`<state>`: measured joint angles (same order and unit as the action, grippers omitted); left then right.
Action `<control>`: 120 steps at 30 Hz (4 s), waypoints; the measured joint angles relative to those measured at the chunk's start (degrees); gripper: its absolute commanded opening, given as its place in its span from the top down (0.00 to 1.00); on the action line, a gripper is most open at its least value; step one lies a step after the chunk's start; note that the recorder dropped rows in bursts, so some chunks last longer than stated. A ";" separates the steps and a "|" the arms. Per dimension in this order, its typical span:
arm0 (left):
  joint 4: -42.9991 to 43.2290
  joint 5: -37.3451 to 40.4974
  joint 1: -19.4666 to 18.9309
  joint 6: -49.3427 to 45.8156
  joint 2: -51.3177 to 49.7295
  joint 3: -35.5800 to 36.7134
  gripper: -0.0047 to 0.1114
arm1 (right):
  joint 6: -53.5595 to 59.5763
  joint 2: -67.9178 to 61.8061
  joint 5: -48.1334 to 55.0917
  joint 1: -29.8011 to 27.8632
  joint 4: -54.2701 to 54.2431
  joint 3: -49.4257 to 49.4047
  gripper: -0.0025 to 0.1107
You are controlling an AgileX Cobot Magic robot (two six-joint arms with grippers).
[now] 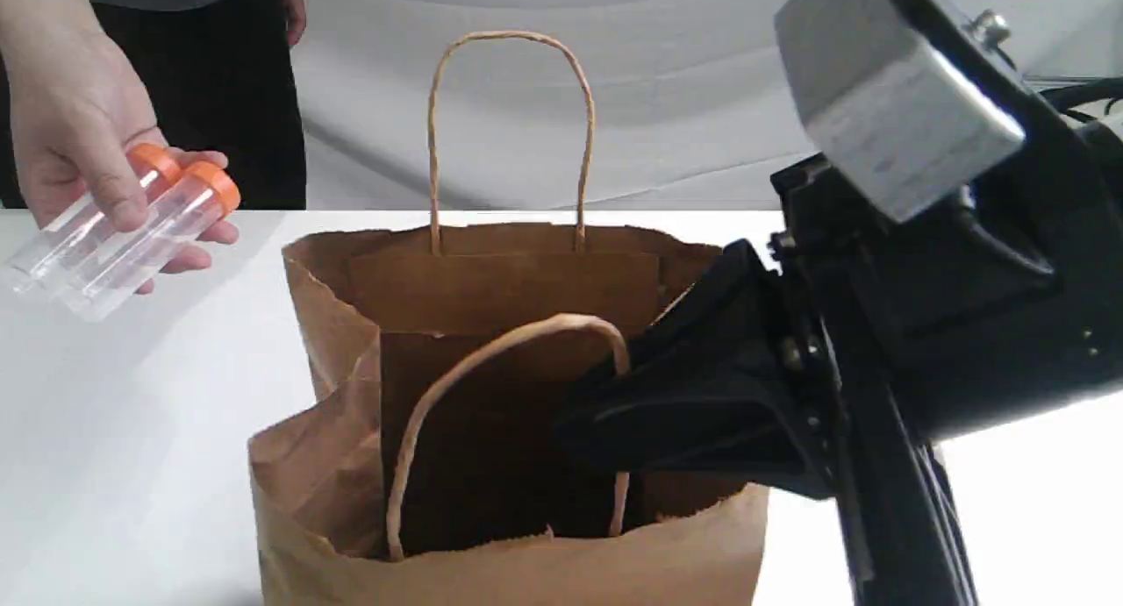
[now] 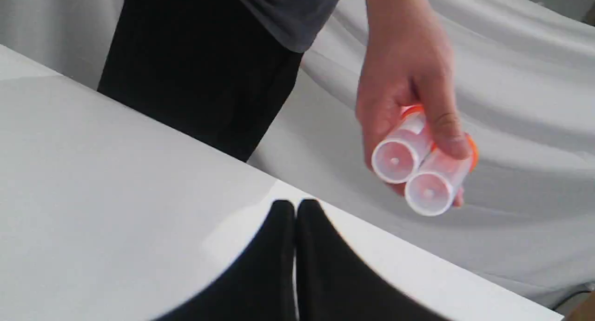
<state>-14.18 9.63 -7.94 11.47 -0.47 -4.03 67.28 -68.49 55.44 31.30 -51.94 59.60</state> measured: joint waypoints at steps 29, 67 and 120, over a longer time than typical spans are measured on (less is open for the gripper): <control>-40.35 59.23 1.78 -59.01 -72.45 -78.35 0.91 | -5.83 0.00 -0.60 0.00 1.51 0.00 0.98; -22.64 58.42 23.88 -60.92 -94.70 -79.86 0.96 | -13.70 0.00 -0.60 0.00 2.95 0.00 0.98; -40.68 51.34 10.31 -70.08 -98.68 -64.56 0.96 | -25.65 -7.02 -0.05 0.00 10.51 20.81 0.98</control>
<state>-54.86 60.97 2.36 -58.61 -99.15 -68.59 41.63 -75.51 55.39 31.30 -41.43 80.41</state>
